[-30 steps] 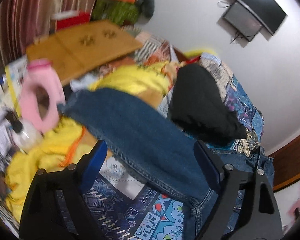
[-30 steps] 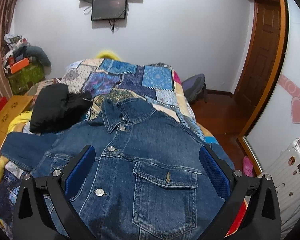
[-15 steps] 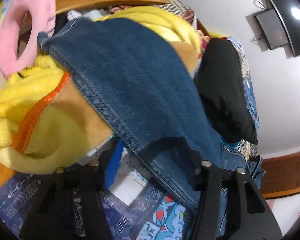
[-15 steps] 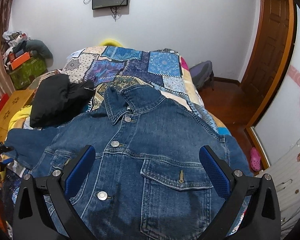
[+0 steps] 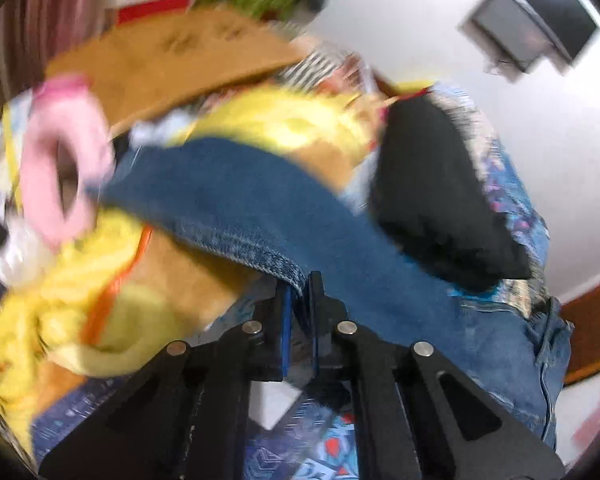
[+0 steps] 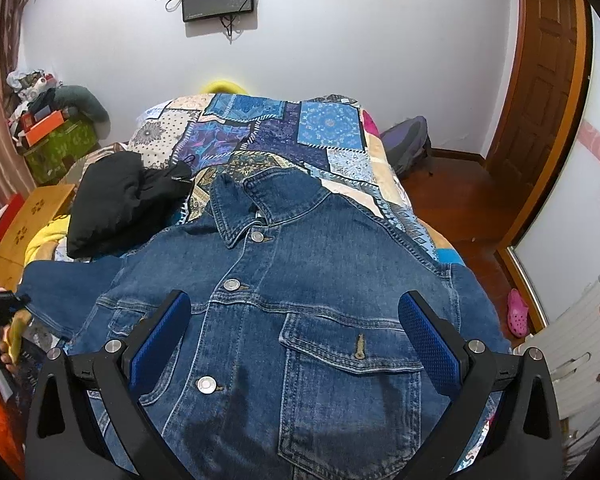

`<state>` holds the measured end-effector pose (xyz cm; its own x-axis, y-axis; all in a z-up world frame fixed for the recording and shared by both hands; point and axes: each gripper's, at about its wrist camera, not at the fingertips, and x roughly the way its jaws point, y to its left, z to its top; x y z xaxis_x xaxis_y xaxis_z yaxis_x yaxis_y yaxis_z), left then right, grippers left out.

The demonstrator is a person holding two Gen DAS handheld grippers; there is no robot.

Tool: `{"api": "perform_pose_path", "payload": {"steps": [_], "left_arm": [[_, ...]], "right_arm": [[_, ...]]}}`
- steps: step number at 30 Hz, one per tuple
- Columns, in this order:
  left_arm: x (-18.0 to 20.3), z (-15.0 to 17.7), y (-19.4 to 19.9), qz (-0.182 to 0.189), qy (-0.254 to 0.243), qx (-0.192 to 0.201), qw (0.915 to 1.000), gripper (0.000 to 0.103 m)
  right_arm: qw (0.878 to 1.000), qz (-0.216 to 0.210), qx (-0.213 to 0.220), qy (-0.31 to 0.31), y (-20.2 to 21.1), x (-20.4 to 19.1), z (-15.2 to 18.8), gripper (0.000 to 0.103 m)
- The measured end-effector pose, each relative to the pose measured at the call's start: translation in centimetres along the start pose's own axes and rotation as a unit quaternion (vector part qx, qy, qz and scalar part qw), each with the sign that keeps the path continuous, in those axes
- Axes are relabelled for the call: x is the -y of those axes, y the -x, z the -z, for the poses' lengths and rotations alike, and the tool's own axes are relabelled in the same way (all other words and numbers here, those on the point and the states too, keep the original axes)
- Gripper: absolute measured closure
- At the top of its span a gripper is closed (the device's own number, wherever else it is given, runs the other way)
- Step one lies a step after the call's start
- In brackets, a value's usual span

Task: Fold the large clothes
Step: 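Grasp the denim jacket sleeve with the left tool and lift it, then carry the held sleeve across the jacket body with the left tool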

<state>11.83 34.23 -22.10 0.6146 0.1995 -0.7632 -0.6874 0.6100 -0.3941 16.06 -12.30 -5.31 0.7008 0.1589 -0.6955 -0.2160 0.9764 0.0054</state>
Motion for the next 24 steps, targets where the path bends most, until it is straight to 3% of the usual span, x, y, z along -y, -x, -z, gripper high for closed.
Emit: {"api": "perform_pose_path", "payload": {"steps": [5, 11, 18, 24], "left_arm": [[5.9, -1.5, 4.4, 0.056, -0.067, 0.051, 0.9949, 0.098], [14.9, -0.5, 7.8, 0.131, -0.164, 0.072, 0.9750, 0.098], [23.1, 5.8, 5.4, 0.200, -0.250, -0.010, 0.9472, 0.098], [26.8, 12.3, 1.0, 0.204, -0.303, -0.114, 0.9238, 0.098]], "right_arm": [[1.000, -0.010, 0.003, -0.017, 0.4, 1.0, 0.3, 0.000], [1.000, 0.005, 0.015, -0.025, 1.0, 1.8, 0.7, 0.000], [1.000, 0.000, 0.013, -0.027, 1.0, 2.3, 1.4, 0.000], [0.999, -0.003, 0.012, -0.032, 1.4, 3.0, 1.9, 0.000]]}}
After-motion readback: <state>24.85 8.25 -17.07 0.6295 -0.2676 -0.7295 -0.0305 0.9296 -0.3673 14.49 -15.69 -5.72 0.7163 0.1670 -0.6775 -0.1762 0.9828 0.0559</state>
